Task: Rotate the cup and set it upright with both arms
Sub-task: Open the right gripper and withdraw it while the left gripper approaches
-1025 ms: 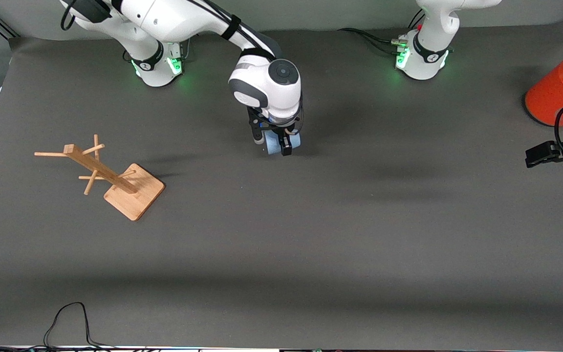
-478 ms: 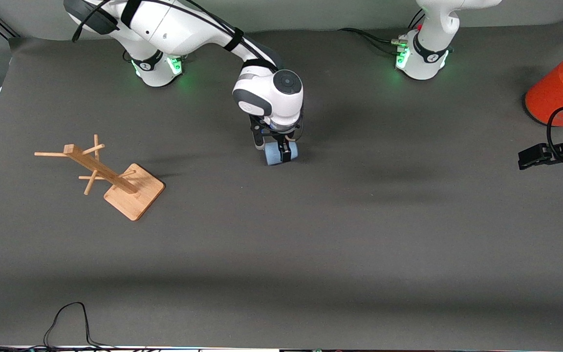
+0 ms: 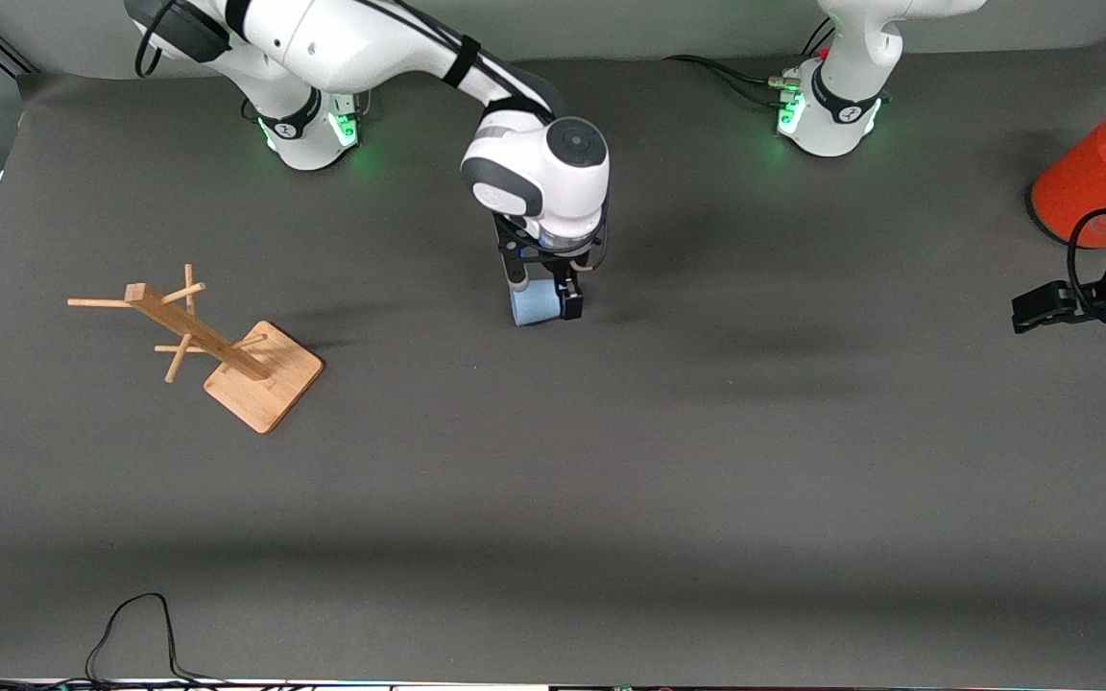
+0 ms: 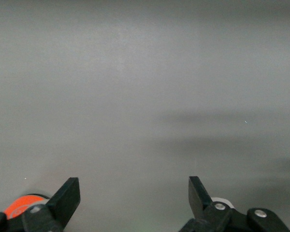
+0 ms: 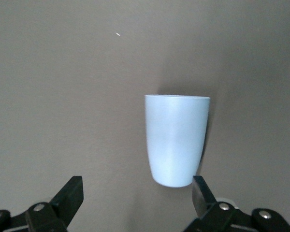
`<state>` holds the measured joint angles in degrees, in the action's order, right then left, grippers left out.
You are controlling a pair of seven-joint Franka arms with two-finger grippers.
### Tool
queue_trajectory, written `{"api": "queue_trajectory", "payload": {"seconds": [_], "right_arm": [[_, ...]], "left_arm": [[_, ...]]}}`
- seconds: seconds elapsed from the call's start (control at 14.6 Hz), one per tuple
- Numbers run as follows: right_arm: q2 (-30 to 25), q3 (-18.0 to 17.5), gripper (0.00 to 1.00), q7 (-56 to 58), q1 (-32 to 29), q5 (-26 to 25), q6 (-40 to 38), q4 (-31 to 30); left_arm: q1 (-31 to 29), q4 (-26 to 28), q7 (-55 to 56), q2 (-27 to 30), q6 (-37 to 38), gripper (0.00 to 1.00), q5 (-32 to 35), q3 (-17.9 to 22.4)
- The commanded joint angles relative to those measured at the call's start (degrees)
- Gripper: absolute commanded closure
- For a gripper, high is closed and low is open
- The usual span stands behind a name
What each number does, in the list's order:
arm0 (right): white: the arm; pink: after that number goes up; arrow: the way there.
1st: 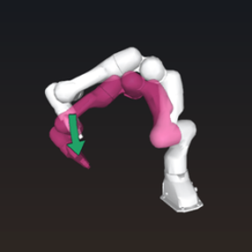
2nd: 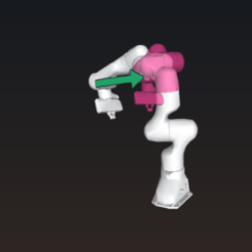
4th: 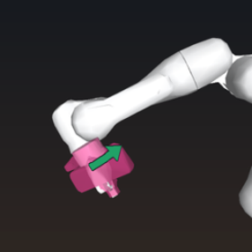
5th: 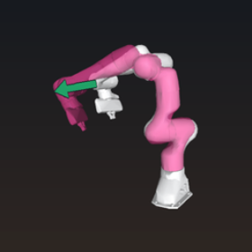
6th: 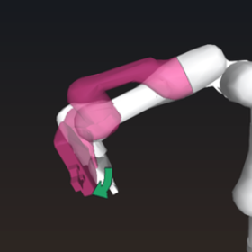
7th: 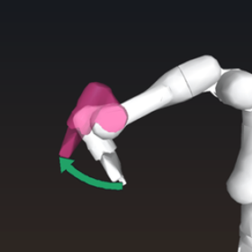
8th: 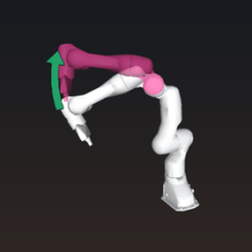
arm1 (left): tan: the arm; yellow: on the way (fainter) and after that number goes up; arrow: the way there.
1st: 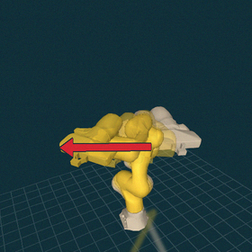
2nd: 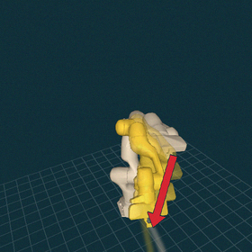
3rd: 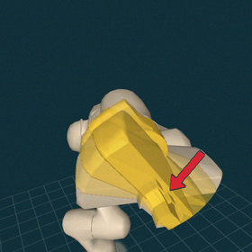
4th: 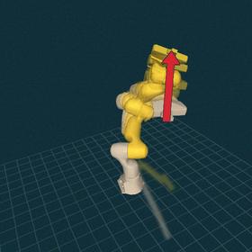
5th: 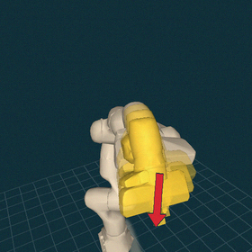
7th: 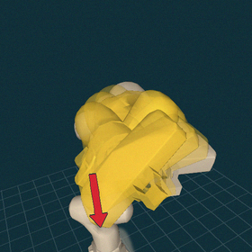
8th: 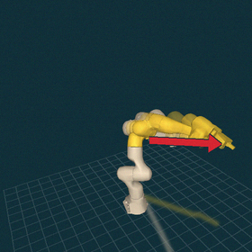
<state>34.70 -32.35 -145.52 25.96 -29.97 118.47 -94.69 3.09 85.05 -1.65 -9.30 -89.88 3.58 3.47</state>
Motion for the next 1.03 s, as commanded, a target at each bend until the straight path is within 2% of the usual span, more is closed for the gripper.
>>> {"api": "queue_trajectory", "payload": {"seconds": [0.0,0.14,0.34,0.48,0.62,0.68,0.82,0.96], "right_arm": [[-4.53,-0.08,0.0,9.24,-1.43,3.66,-4.82,1.96],[-8.31,0.09,0.0,19.08,-4.94,11.39,-7.27,2.58],[-15.24,0.27,0.0,34.63,-11.87,20.27,-13.51,2.49],[-20.61,1.93,0.0,46.5,-15.75,25.11,-17.29,2.23],[-25.36,8.32,0.0,57.48,-16.03,28.72,-19.32,1.97],[-27.38,11.4,0.0,63.19,-16.03,30.74,-20.29,1.79],[-30.9,17.03,0.0,73.57,-15.85,32.69,-22.13,1.18],[-33.72,21.08,0.0,82.8,-15.85,32.78,-23.89,0.82]], "left_arm": [[1.22,0.02,0.59,-0.02,1.72,0.0,-0.32,0.48],[1.92,0.11,0.68,-0.02,3.04,0.0,-0.41,0.57],[3.32,0.2,1.29,-0.02,3.48,0.0,-0.5,0.48],[5.6,0.2,5.41,-0.02,4.18,0.0,-0.5,0.48],[8.59,0.2,10.15,-0.19,4.19,0.0,-0.5,-0.21],[9.73,0.2,13.65,-0.89,3.92,0.0,-0.5,-1.87],[10.53,-0.24,23.74,-2.47,3.22,0.0,-0.41,-7.48],[10.89,-0.68,36.04,-5.45,1.21,0.0,-0.24,-14.6]]}}
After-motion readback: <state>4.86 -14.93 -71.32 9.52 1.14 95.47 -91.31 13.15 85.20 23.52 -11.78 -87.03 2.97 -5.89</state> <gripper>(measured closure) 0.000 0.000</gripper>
